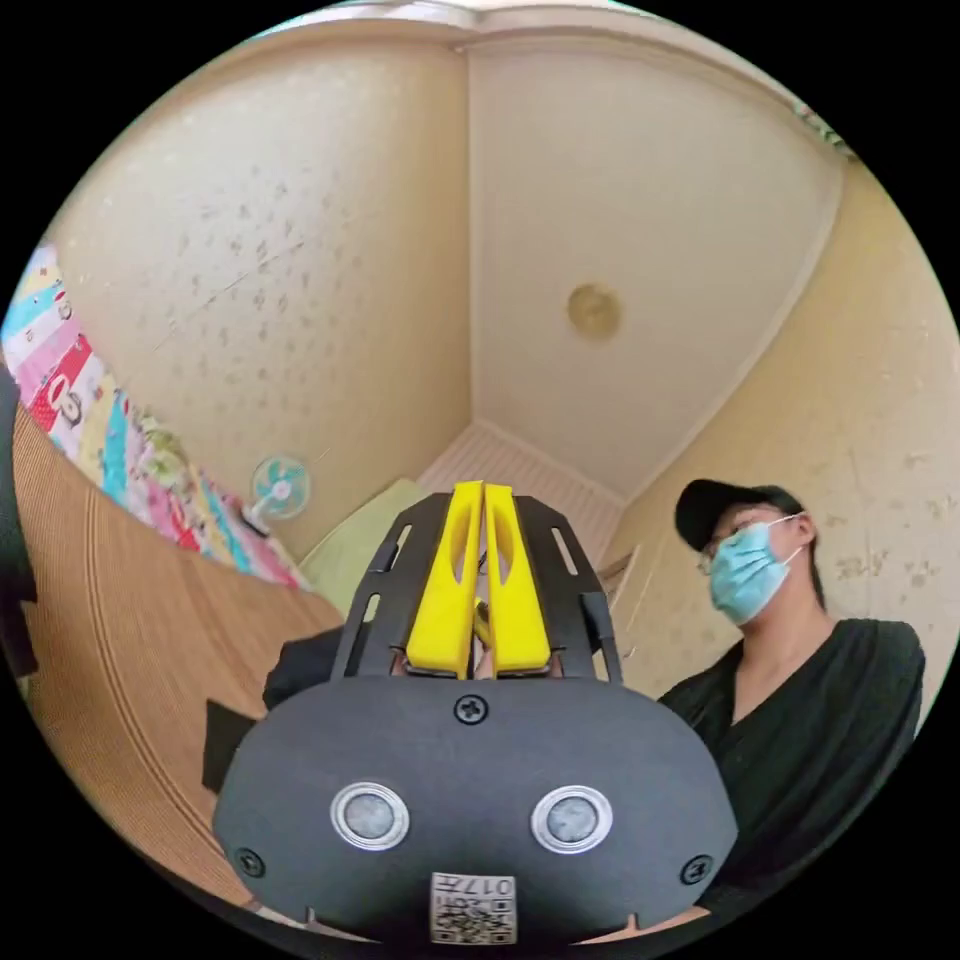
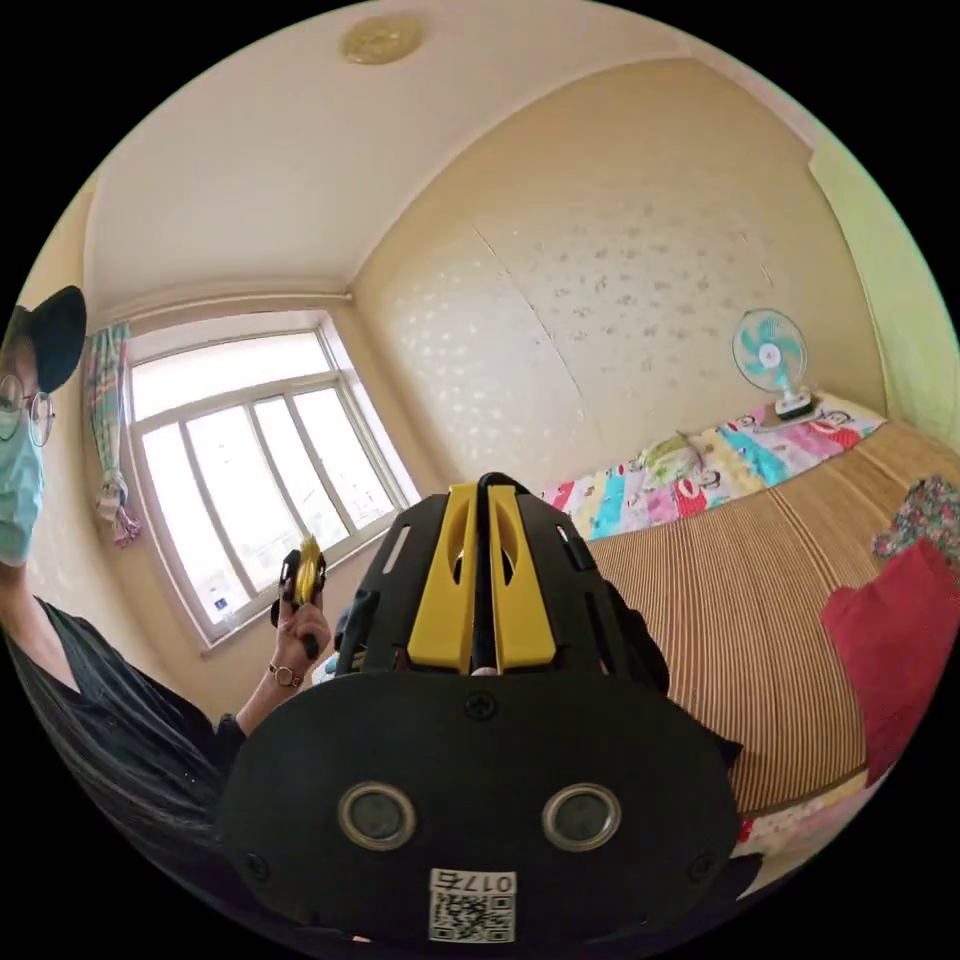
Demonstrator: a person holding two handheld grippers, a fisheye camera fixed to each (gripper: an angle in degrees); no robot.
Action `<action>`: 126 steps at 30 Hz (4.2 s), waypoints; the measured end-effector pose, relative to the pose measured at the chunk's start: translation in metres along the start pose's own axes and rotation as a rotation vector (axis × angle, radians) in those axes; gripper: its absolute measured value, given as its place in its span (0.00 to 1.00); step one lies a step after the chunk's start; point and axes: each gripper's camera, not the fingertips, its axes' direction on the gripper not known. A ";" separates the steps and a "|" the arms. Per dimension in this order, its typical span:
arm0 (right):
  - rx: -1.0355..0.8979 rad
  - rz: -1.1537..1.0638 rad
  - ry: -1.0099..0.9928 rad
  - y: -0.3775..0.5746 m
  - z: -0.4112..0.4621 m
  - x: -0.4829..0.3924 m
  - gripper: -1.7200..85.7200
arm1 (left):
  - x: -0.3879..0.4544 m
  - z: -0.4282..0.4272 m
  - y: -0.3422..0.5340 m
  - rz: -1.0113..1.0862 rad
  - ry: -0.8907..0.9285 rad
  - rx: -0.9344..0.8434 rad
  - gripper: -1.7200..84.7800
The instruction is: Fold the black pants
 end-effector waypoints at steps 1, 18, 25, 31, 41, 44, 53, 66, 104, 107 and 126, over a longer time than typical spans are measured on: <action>0.044 -0.028 0.002 -0.008 -0.013 -0.012 0.04 | 0.017 -0.003 -0.015 0.052 -0.066 -0.007 0.01; 0.178 -0.262 -0.561 -0.076 -0.062 -0.142 0.04 | -0.037 0.182 0.113 -0.143 -0.274 -0.884 0.16; 0.358 -0.203 -0.514 -0.091 -0.127 -0.103 0.04 | 0.000 0.092 0.025 -0.011 -0.010 -0.359 0.05; 0.434 -0.145 -0.212 -0.128 -0.120 -0.038 0.04 | 0.014 0.141 -0.059 0.291 -0.222 -0.355 0.04; -0.175 0.064 0.462 -0.250 0.212 0.167 0.09 | -0.236 0.340 -0.137 0.140 -0.887 -0.590 0.17; -0.329 -0.092 0.347 -0.155 0.239 0.181 0.10 | -0.286 0.290 -0.057 0.188 -0.815 -0.781 0.16; -0.940 0.240 0.009 0.206 0.285 0.234 0.13 | -0.344 0.075 0.185 -0.312 -1.069 -1.027 0.18; -0.982 0.347 -0.272 0.265 0.286 0.201 0.05 | -0.315 0.022 0.199 -0.476 -0.923 -1.267 0.04; -0.391 0.076 0.009 0.129 -0.115 0.290 0.04 | -0.203 0.086 0.141 -0.378 -0.479 -1.091 0.18; -0.388 0.040 -0.239 0.131 -0.056 0.268 0.04 | -0.220 0.108 0.151 -0.434 -0.444 -1.134 0.20; -0.792 0.364 0.028 0.053 0.180 0.470 0.19 | -0.207 0.118 0.196 -0.316 -0.409 -1.172 0.01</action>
